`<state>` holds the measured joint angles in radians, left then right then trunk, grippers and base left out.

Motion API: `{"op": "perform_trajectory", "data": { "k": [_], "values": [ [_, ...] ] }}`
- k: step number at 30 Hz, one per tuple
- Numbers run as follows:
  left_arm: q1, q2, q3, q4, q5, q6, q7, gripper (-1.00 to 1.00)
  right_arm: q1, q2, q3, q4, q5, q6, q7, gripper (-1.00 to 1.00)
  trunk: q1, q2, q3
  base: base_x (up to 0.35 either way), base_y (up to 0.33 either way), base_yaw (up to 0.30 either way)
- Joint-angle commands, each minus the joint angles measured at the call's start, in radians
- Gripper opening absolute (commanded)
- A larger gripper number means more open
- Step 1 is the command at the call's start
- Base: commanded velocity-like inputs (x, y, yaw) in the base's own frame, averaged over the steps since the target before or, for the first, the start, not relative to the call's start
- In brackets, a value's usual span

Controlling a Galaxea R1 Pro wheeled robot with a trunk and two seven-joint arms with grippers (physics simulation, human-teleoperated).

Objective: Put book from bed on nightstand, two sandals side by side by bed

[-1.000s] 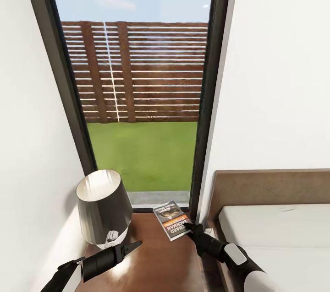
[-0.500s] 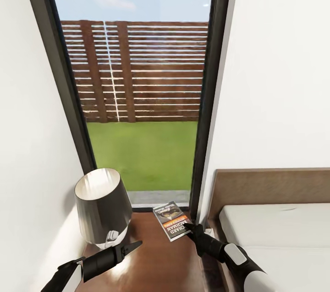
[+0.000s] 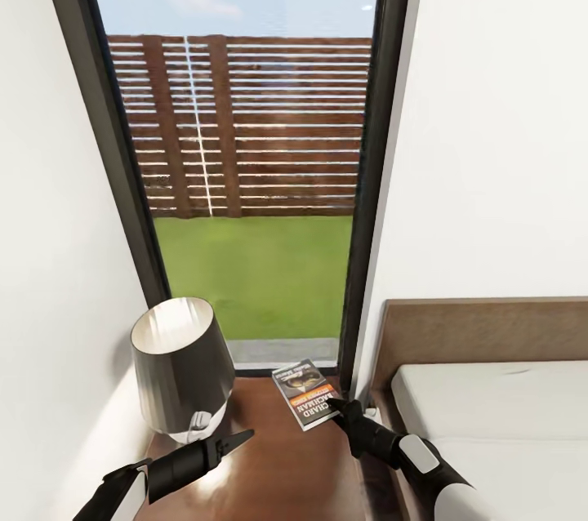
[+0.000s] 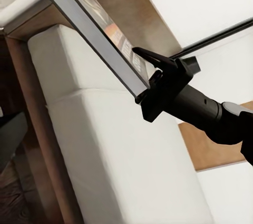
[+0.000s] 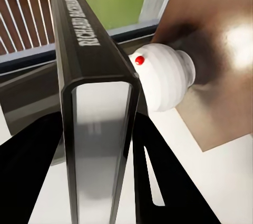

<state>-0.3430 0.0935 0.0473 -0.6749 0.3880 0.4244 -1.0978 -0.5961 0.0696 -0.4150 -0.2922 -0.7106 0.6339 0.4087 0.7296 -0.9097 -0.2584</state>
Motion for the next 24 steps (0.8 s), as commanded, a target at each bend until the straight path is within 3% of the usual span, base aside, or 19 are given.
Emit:
{"op": "perform_trajectory", "data": {
  "k": [1, 24],
  "values": [
    [-0.001, 0.000, 0.000, 0.000, 0.005, 0.010, -0.002, 1.00, -0.001, 0.001, -0.007, -0.001, -0.001, 0.007, -0.001, -1.00, 0.004, -0.008, -0.005, 0.000, 0.000, 0.000],
    [-0.001, -0.006, 0.000, 0.000, 0.005, 0.010, -0.002, 1.00, -0.001, 0.001, -0.007, -0.001, -0.001, 0.007, -0.001, -1.00, 0.092, -0.169, -0.077, 0.000, 0.000, 0.000]
  ]
}}
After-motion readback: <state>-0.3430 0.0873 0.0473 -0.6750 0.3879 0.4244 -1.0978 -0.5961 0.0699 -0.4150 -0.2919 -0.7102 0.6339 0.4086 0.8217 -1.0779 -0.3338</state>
